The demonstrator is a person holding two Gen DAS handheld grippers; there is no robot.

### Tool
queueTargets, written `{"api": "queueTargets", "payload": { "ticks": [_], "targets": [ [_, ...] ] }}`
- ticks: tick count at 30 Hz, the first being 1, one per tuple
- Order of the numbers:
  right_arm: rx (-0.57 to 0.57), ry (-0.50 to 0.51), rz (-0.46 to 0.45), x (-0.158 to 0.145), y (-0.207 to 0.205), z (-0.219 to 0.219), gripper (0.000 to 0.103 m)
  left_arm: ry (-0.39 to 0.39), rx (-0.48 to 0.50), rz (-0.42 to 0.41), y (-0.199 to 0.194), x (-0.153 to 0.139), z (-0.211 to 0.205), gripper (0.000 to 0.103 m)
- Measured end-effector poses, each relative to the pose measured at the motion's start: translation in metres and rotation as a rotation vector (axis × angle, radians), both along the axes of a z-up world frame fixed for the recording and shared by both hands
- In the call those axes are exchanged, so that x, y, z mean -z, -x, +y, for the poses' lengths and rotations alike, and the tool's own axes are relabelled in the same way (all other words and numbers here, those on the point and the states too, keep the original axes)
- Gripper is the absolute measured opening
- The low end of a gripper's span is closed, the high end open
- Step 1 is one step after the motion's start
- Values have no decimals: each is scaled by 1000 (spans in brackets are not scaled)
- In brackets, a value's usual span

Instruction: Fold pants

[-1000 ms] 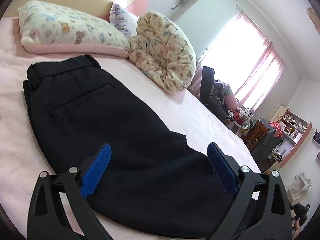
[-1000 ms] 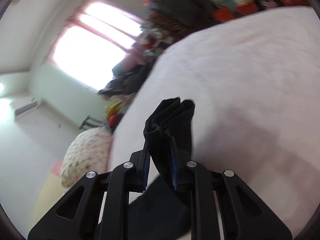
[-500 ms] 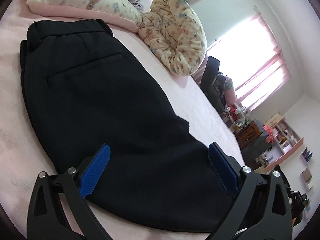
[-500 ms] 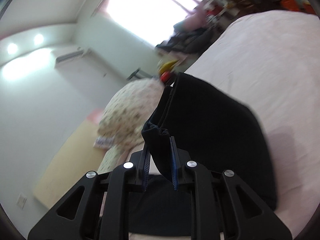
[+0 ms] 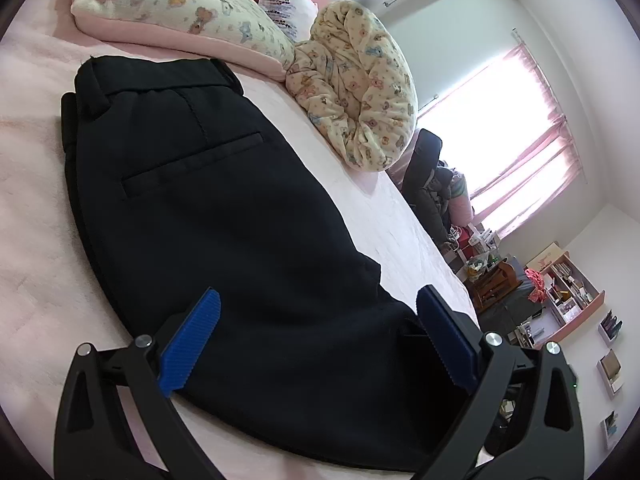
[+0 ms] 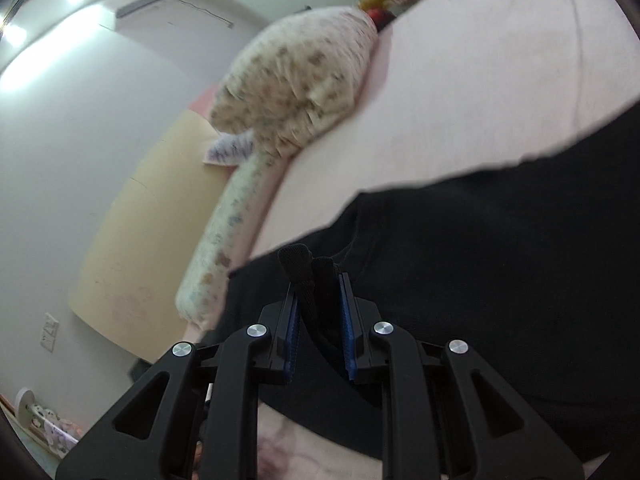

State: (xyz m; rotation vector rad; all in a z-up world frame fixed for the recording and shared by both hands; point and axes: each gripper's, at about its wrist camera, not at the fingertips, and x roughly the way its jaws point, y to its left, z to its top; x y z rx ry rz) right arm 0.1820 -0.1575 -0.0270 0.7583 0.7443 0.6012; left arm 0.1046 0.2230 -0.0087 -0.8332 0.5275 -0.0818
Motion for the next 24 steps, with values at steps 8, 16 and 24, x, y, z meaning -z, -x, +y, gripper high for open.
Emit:
{"api": "queueTargets", "payload": {
  "ticks": [8, 16, 24],
  "targets": [
    [-28, 14, -108, -16, 16, 38, 19, 23, 8, -8, -1, -1, 2, 99],
    [-192, 409, -18, 22, 27, 97, 25, 16, 17, -3, -1, -2, 1, 99],
    [-273, 427, -115, -13, 51, 97, 60, 35, 16, 6, -2, 0, 3, 99]
  ]
}}
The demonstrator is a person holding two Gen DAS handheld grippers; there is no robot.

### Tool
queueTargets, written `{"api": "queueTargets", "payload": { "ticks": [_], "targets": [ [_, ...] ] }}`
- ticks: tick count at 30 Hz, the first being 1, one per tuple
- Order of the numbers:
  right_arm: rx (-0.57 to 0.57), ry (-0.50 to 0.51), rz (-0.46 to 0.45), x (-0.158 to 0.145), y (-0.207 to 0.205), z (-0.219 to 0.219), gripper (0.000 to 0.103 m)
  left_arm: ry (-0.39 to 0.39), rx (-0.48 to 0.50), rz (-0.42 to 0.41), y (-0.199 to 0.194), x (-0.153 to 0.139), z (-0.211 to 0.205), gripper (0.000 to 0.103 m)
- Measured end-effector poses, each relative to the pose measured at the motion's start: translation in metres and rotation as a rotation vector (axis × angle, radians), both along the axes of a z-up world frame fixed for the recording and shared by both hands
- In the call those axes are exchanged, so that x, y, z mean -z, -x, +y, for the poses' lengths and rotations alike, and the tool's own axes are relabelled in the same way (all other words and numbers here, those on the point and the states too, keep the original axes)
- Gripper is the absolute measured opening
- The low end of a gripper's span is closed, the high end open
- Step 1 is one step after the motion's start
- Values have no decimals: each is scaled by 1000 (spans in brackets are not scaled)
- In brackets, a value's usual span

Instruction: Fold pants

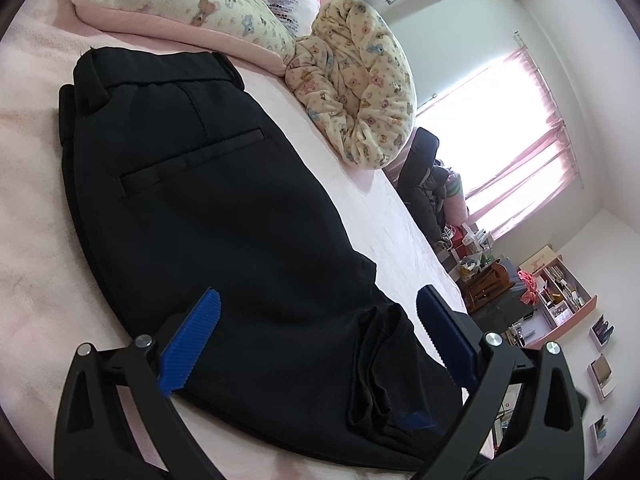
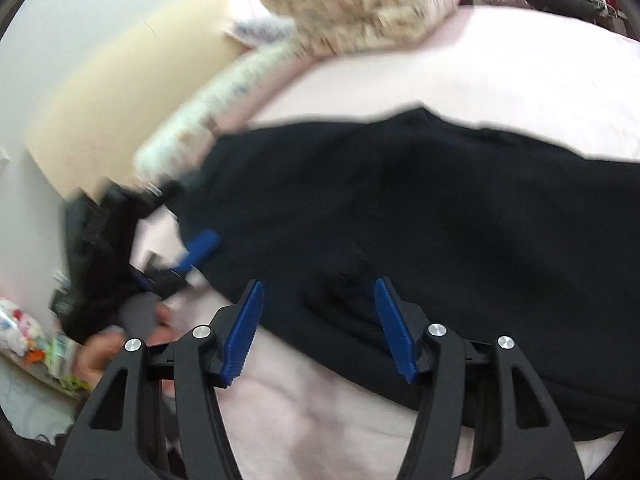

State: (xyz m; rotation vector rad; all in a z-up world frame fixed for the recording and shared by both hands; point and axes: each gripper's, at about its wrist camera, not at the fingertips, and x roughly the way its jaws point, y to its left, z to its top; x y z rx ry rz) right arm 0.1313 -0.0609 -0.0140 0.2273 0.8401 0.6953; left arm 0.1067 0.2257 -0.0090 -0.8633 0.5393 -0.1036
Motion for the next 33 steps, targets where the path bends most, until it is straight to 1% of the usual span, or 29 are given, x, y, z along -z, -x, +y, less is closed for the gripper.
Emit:
{"api": "queueTargets", "payload": {
  "ticks": [1, 2, 3, 4, 7, 10, 11, 13, 14, 16, 18, 21, 22, 24, 25, 26, 28, 30, 31, 32, 33],
  "targets": [
    [28, -20, -35, -7, 1, -5, 60, 0, 0, 0, 1, 0, 0, 99],
    [75, -25, -79, -16, -4, -8, 56, 1, -1, 0, 1, 0, 0, 99],
    [120, -9, -103, -20, -8, -11, 54, 0, -1, 1, 1, 1, 0, 99],
    [142, 3, -115, -22, -13, -13, 50, -1, -1, 2, 1, 0, 0, 99],
    [197, 36, -119, -21, -39, -10, 47, -10, 5, 2, 2, -1, -1, 99],
    [213, 104, -82, -5, -70, 2, 47, -9, 8, 0, 1, -2, 0, 101],
    [217, 130, -49, 6, -80, 7, 47, -7, 13, -3, 0, -3, -1, 101],
    [234, 169, 55, 31, -100, 12, 48, -9, 23, -5, 0, -3, -2, 101],
    [239, 143, 80, 38, -107, 10, 48, -10, 26, -6, -1, -4, -2, 101],
    [229, 130, 93, 36, -110, 7, 47, -5, 34, -21, 0, -5, -1, 101],
    [229, 116, 83, 27, -102, 1, 48, 11, 33, -53, 4, -8, 1, 101],
    [197, 31, 60, 13, -73, -17, 48, 42, 12, -106, 12, -13, 6, 101],
    [184, 19, 61, 12, -65, -22, 48, 47, 6, -120, 14, -15, 8, 101],
    [169, 27, 70, 18, -50, -26, 48, 63, -7, -141, 17, -16, 11, 101],
    [166, 78, 90, 30, -46, -27, 48, 71, -8, -147, 18, -17, 13, 101],
    [149, 104, 94, 37, -48, -23, 48, 77, -11, -149, 19, -17, 14, 101],
    [141, 116, 53, 36, -40, -26, 48, 88, -16, -143, 19, -17, 17, 101],
    [153, 95, 41, 26, -33, -28, 48, 91, -26, -126, 20, -16, 22, 101],
    [144, 70, 16, 21, -26, -30, 49, 93, -31, -121, 21, -15, 25, 101],
    [137, 65, -23, 17, -17, -29, 55, 98, -35, -115, 21, -14, 28, 101],
    [136, 94, -36, 18, -13, -26, 61, 108, -38, -101, 20, -13, 32, 101]
  ]
}}
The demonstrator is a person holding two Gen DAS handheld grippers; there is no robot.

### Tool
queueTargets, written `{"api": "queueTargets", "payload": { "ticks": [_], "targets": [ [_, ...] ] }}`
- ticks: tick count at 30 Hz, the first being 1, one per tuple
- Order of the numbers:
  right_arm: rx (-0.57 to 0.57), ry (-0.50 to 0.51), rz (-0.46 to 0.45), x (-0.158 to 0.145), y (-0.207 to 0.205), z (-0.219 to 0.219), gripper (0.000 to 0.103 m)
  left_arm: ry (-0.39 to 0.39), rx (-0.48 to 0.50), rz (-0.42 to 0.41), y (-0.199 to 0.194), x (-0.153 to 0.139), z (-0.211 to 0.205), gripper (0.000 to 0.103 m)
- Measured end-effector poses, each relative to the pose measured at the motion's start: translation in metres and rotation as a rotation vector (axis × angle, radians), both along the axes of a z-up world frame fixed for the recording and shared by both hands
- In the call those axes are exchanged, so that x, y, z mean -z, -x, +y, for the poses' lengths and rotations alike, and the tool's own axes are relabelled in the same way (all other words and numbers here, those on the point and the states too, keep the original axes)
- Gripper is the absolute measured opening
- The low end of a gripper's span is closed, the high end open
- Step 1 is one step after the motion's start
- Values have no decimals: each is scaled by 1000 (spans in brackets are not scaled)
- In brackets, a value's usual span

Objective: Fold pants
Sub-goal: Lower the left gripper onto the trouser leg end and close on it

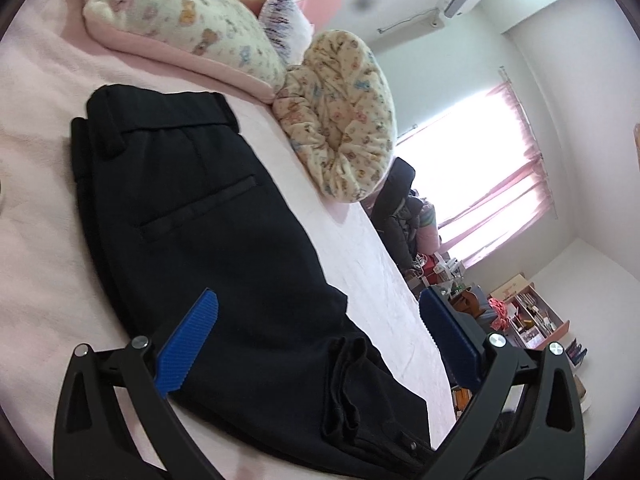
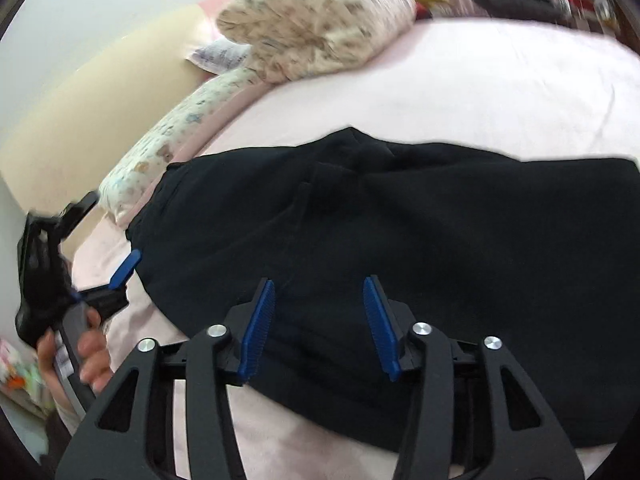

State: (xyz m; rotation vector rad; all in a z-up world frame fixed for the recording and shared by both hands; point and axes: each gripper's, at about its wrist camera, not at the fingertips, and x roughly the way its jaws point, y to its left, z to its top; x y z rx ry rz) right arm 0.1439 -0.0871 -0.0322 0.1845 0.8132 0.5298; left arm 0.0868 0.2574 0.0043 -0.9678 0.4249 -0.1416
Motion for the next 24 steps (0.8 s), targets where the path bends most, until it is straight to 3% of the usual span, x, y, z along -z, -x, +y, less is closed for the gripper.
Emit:
{"api": "queueTargets", "payload": {
  "ticks": [2, 4, 6, 10, 16, 24],
  "targets": [
    [-38, 117, 51, 21, 0, 13, 66, 30, 2, 10, 0, 2, 7, 101],
    [-46, 136, -2, 17, 8, 13, 66, 78, 10, 20, 3, 5, 17, 101],
    [-42, 43, -11, 8, 16, 3, 66, 126, 7, 20, 12, 5, 28, 101],
    [-70, -134, -56, -6, 42, -20, 66, 142, -2, 34, 28, 1, 51, 101],
    [-93, -191, -40, 0, 66, -40, 72, 214, 27, 148, 19, 12, 64, 101],
    [-49, -91, -75, 10, 93, -40, 74, 74, 19, 401, -9, 24, 43, 101]
  ]
}}
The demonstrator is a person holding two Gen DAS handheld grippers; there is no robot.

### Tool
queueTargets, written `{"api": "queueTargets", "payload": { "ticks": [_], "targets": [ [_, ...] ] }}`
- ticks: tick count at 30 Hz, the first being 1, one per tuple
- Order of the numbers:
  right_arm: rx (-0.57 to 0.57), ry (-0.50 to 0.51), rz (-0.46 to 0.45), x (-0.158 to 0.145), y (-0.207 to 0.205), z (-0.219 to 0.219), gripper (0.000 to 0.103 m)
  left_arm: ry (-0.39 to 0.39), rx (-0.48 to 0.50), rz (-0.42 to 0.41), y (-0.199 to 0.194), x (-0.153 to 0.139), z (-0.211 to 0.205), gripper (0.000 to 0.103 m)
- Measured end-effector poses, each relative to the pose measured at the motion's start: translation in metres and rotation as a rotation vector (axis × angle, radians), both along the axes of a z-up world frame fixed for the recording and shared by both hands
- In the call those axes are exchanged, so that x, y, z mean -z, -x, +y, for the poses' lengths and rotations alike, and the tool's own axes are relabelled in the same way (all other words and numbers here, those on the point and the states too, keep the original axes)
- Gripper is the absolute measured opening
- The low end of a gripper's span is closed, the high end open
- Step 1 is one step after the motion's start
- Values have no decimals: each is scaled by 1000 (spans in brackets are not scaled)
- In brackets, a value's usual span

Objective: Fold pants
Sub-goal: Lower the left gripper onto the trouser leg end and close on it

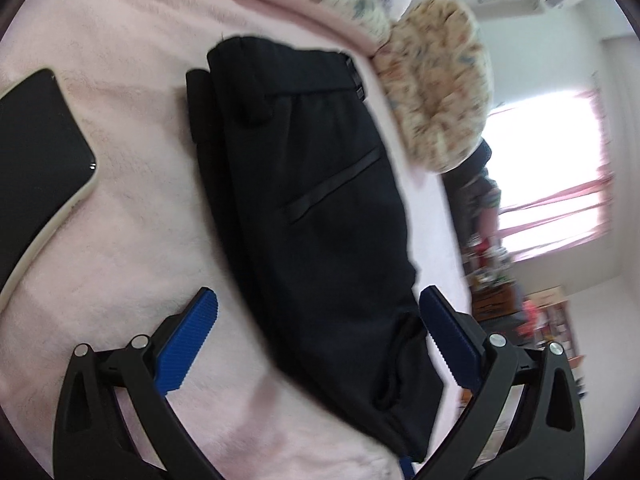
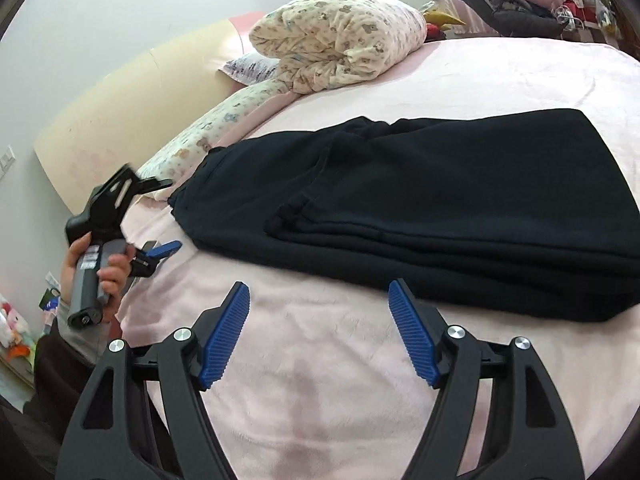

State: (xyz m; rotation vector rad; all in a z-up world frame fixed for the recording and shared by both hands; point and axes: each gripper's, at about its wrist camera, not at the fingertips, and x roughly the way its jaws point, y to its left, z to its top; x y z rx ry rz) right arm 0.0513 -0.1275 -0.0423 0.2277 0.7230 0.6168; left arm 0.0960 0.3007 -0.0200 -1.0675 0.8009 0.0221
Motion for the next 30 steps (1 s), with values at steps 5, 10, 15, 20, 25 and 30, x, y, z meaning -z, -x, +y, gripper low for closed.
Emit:
{"api": "queueTargets", "payload": {
  "ticks": [5, 10, 15, 20, 25, 30],
  "targets": [
    [-26, 5, 10, 10, 9, 4, 76, -104, 30, 29, -16, 1, -10, 101],
    [-53, -5, 7, 15, 17, 4, 79, -99, 78, -10, -27, 5, -12, 101],
    [-66, -11, -10, 17, 25, 1, 79, -38, 72, -53, -26, 6, -8, 101],
    [-83, -37, -43, 20, 30, -4, 79, 98, 65, -220, -20, 7, 2, 101],
    [-98, -30, -71, 21, 33, -6, 79, 115, 76, -270, -16, 7, 2, 101],
    [-101, -58, -63, 24, 32, -13, 79, -3, 116, -139, -28, 6, -15, 100]
  ]
}}
